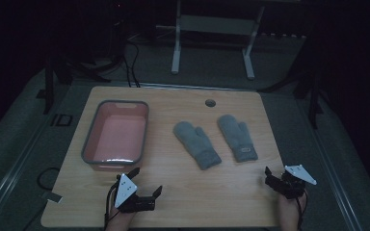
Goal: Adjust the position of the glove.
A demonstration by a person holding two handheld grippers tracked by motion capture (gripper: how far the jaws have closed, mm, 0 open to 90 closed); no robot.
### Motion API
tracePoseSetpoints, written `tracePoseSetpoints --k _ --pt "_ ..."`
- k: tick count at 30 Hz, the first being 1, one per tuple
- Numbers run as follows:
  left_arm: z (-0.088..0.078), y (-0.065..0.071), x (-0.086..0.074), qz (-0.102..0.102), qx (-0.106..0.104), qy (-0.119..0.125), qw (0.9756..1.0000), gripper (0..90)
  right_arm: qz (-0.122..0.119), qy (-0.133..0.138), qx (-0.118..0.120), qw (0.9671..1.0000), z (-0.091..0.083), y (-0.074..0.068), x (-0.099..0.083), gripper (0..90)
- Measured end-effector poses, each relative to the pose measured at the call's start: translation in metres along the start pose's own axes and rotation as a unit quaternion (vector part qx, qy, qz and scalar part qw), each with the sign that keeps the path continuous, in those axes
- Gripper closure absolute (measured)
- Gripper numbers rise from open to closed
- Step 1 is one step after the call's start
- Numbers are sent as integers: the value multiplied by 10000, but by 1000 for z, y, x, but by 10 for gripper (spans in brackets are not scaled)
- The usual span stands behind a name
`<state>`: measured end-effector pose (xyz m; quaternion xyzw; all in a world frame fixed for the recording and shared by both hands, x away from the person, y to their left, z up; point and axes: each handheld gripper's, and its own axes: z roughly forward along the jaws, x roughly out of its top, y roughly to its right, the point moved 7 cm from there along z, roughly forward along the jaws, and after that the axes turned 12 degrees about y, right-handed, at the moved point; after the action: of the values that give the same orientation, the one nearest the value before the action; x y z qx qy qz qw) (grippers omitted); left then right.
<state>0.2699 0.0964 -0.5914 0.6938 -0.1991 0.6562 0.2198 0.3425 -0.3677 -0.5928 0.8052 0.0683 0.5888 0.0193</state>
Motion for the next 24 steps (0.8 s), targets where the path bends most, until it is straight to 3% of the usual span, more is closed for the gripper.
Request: tracePoseSetpoints --k 6,9,10,12,16,24 --pt "1 1 -1 91 64 -89 9999 3 71 -251 118 9996 1 -1 -3 143" --pt "2 0 -1 54 101 -118 9999 3 113 -568 611 9965 1 -10 1 142" --pt "2 0 -1 54 101 -118 9999 3 113 -568 611 9965 1 -10 1 142" --pt "1 -1 -1 13 120 -98 9999 3 179 -557 853 9946 1 -16 8 143" --pt "1 -1 -1 -3 115 -93 9999 3 -15 -590 1115 9920 3 -28 20 143" --pt "1 -1 -1 1 100 -75 9999 3 -107 -575 1530 9865 11 -47 46 140"
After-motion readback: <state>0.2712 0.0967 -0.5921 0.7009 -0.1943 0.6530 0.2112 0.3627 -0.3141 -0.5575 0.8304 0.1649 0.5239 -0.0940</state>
